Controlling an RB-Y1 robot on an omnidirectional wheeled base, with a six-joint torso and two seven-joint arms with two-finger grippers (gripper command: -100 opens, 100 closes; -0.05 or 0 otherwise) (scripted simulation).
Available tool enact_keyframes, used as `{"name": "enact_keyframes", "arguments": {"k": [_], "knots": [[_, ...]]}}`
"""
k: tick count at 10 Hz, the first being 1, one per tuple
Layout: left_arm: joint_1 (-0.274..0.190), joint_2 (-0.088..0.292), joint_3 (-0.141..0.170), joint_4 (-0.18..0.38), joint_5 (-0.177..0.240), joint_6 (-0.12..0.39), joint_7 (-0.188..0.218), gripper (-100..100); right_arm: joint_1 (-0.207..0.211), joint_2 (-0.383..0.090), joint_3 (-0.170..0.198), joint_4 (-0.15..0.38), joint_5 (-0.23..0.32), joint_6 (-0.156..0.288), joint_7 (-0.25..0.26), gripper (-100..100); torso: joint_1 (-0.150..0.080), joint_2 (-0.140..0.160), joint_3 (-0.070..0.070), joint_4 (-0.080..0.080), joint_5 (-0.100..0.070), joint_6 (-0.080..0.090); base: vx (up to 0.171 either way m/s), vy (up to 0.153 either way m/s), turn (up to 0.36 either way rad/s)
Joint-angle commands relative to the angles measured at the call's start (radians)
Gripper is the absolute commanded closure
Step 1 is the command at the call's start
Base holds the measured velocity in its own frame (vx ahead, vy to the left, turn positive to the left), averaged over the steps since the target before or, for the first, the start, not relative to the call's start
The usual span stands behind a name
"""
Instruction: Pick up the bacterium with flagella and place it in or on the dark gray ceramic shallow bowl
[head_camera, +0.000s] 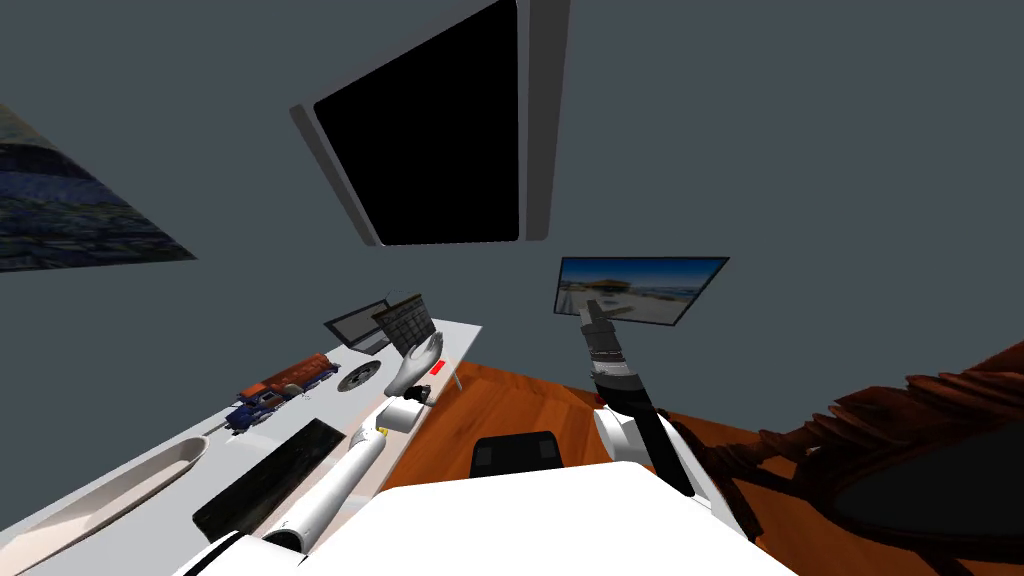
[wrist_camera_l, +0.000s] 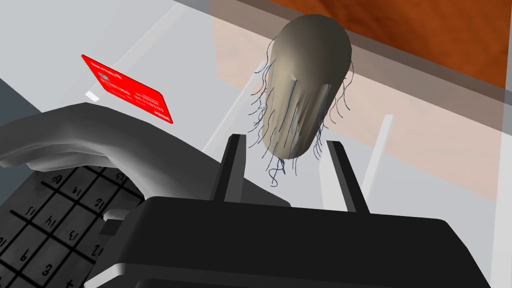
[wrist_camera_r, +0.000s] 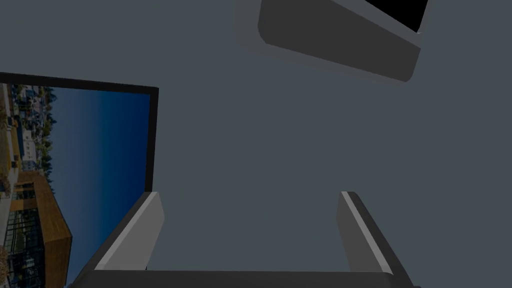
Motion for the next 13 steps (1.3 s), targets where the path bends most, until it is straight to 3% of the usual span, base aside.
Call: {"name": "enact_keyframes", "arguments": {"k": [1,2,3,4,5,6,7,8,9,10,11,12,13], "knots": [[0.012,-0.010,0.007,-0.043,-0.004,0.014,-0.026,100,0.000,0.000,0.000,0.000,0.000,0.000,0.000,0,0.000,0.000,0.000,0.000,0.000,0.000,0.067,-0.007,0.153],[0.034,-0.033,0.022,-0.068,-0.018,0.034,-0.069,100,0.000,0.000,0.000,0.000,0.000,0.000,0.000,0,0.000,0.000,0.000,0.001,0.000,0.002,0.090,-0.004,0.254],[0.034,-0.033,0.022,-0.097,-0.018,0.034,-0.070,100,0.000,0.000,0.000,0.000,0.000,0.000,0.000,0,-0.001,-0.001,0.000,0.000,0.000,0.000,0.075,-0.004,0.166],[0.056,-0.056,0.037,-0.129,-0.032,0.053,-0.112,100,0.000,0.000,0.000,0.000,0.000,0.000,0.000,0,0.000,0.000,0.000,0.001,0.000,0.002,0.079,0.010,0.228],[0.056,-0.056,0.037,-0.151,-0.032,0.053,-0.113,100,0.000,0.000,0.000,0.000,0.000,0.000,0.000,0,0.000,0.000,0.000,0.001,0.000,0.001,0.064,-0.001,0.206],[0.078,-0.079,0.052,-0.186,-0.046,0.073,-0.154,100,0.000,0.000,0.000,0.000,0.000,0.000,0.000,0,0.000,0.001,0.001,0.001,0.000,0.001,0.088,-0.007,0.317],[0.078,-0.079,0.052,-0.206,-0.046,0.073,-0.156,100,0.000,0.000,0.000,0.000,0.000,0.000,0.000,0,0.000,0.000,0.000,0.001,0.000,0.000,0.066,-0.016,0.143],[0.100,-0.102,0.067,-0.241,-0.060,0.093,-0.195,100,0.000,0.000,0.000,0.000,0.000,0.000,0.000,0,-0.001,0.001,0.001,0.001,0.000,0.002,0.077,-0.018,0.245],[0.100,-0.102,0.067,-0.260,-0.060,0.093,-0.199,100,0.000,0.000,0.000,0.000,0.000,0.000,0.000,0,-0.001,0.000,0.001,0.001,-0.001,0.001,0.066,-0.016,0.139],[0.122,-0.125,0.082,-0.289,-0.074,0.113,-0.240,100,0.000,0.000,0.000,0.000,0.000,0.000,0.000,0,-0.001,0.001,0.001,0.001,0.000,0.002,0.080,-0.010,0.226],[0.122,-0.125,0.082,-0.314,-0.074,0.113,-0.242,100,0.000,0.000,0.000,0.000,0.000,0.000,0.000,0,0.000,0.000,0.001,0.001,0.000,0.001,0.072,-0.017,0.166],[0.145,-0.148,0.097,-0.354,-0.088,0.133,-0.282,100,0.000,0.000,0.000,0.000,0.000,0.000,0.000,0,-0.001,0.001,0.001,0.002,-0.001,0.002,0.083,-0.017,0.309],[0.136,-0.137,0.089,-0.342,-0.082,0.130,-0.258,100,0.000,0.000,0.000,0.000,0.000,0.000,0.000,0,-0.001,0.001,0.001,0.001,-0.001,0.000,0.041,-0.016,0.082]]}}
